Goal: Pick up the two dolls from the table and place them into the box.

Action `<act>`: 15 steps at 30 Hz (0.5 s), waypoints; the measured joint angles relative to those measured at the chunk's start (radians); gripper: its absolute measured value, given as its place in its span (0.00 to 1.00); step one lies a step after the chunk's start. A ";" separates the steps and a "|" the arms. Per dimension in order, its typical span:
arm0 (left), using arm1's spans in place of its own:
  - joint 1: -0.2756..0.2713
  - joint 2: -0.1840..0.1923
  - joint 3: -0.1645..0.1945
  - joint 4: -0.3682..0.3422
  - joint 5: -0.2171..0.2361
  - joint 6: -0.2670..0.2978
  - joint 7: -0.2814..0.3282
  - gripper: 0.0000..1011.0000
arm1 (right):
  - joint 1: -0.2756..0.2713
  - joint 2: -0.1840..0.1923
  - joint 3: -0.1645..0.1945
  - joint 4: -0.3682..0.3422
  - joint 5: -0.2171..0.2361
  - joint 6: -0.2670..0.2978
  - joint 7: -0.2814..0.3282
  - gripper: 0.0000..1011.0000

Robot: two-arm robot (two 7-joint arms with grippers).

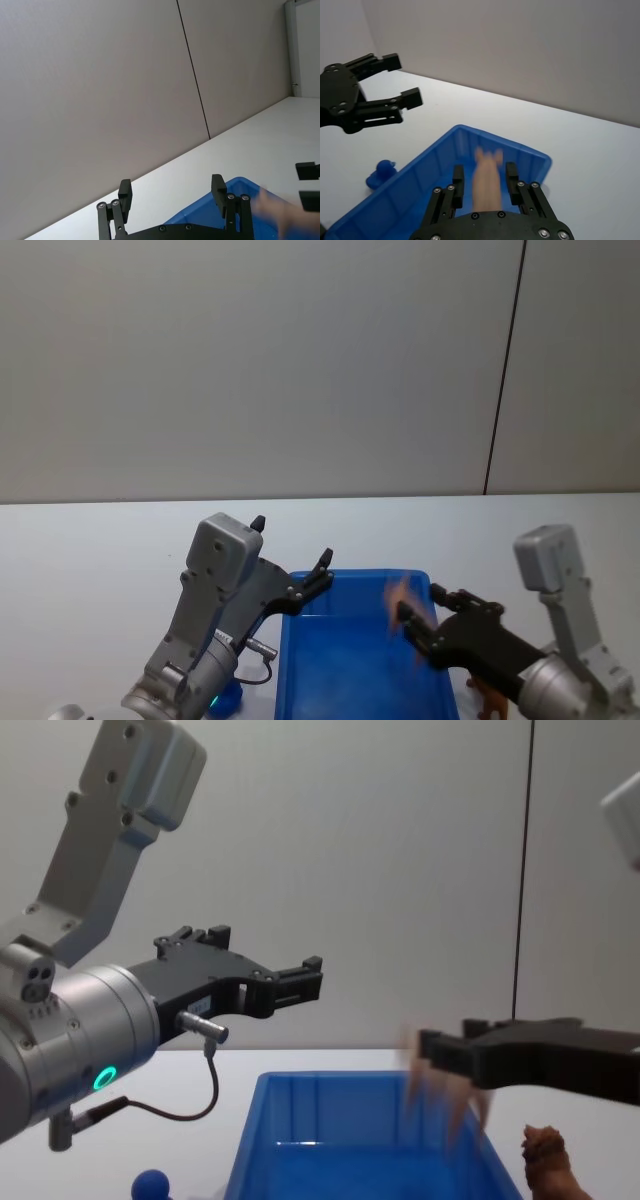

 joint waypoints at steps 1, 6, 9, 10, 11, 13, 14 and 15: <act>0.000 0.000 0.000 0.000 0.000 0.000 0.000 0.99 | 0.011 -0.007 -0.005 0.014 0.002 0.002 0.021 0.50; 0.000 0.000 0.000 0.000 0.000 0.000 0.000 0.99 | 0.034 -0.022 -0.013 0.045 0.004 0.004 0.059 0.64; 0.000 0.000 0.000 0.000 0.000 0.000 0.000 0.99 | 0.044 -0.029 -0.017 0.058 0.005 0.004 0.069 0.74; 0.000 0.000 0.000 0.000 0.000 0.000 0.000 0.99 | 0.045 -0.029 -0.018 0.061 0.005 0.004 0.070 0.76; 0.000 0.000 0.000 0.000 0.000 0.000 0.000 0.99 | 0.048 -0.031 -0.019 0.065 0.005 0.003 0.070 0.81; 0.000 0.000 0.000 0.000 0.000 0.000 0.000 0.99 | 0.049 -0.032 -0.019 0.067 0.005 0.002 0.068 0.85; 0.000 0.000 0.000 0.000 0.000 0.000 0.000 0.99 | 0.049 -0.032 -0.019 0.068 0.005 0.001 0.065 0.86; 0.000 0.000 0.000 0.000 0.000 0.000 0.000 0.99 | 0.049 -0.032 -0.019 0.068 0.005 0.000 0.058 0.91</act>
